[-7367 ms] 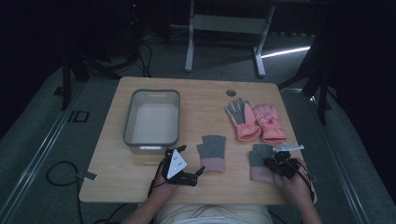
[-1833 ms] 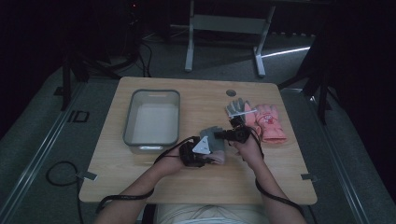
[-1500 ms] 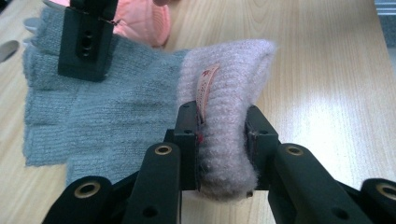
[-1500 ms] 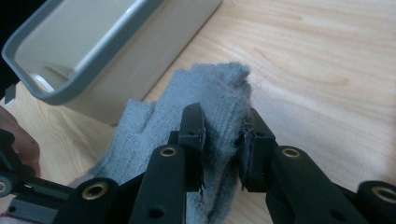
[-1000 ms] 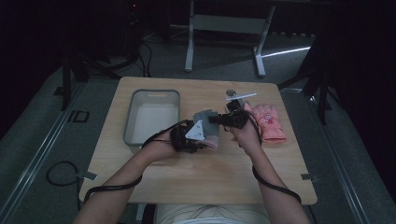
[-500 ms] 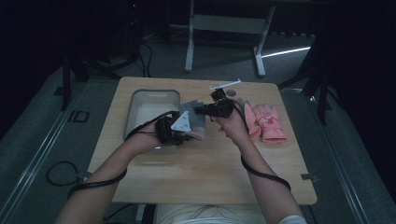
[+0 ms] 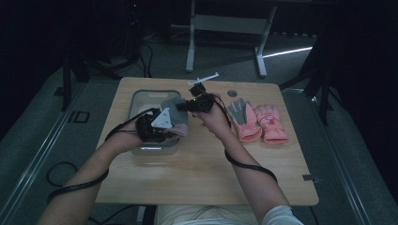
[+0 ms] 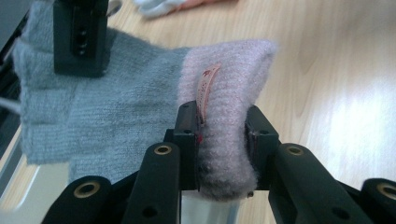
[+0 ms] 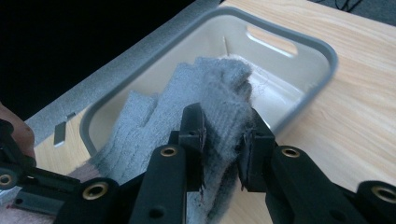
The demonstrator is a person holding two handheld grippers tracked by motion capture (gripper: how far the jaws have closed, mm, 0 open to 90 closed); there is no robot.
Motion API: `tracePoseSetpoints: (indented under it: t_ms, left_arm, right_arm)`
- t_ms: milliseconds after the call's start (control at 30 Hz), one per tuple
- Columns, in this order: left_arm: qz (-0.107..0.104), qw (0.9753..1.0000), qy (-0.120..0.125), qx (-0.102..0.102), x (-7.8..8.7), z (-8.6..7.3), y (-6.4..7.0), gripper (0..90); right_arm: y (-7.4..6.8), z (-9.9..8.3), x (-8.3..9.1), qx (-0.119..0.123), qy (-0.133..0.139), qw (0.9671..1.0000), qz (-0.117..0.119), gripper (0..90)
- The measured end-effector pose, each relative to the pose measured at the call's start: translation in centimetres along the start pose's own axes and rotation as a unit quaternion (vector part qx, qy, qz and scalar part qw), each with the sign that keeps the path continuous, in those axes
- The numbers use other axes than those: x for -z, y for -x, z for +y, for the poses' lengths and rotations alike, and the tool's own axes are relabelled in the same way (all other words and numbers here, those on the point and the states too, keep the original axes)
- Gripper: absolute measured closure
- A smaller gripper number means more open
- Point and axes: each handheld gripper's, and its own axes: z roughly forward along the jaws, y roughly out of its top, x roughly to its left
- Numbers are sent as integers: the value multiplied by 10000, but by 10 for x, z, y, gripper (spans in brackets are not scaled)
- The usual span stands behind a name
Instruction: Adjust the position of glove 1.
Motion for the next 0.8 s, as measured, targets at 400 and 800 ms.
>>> tracePoseSetpoints:
  t_ms: [400, 800]
  left_arm:
    - [-56, 9996, -276, -38, 22, -36, -25, 712]
    - [-250, 9993, -133, -232, -4, -69, -43, 705]
  right_arm:
    - [-23, 28, -44, 127, -50, 9997, 185, 744]
    - [-9, 27, -80, -51, -296, 9995, -24, 743]
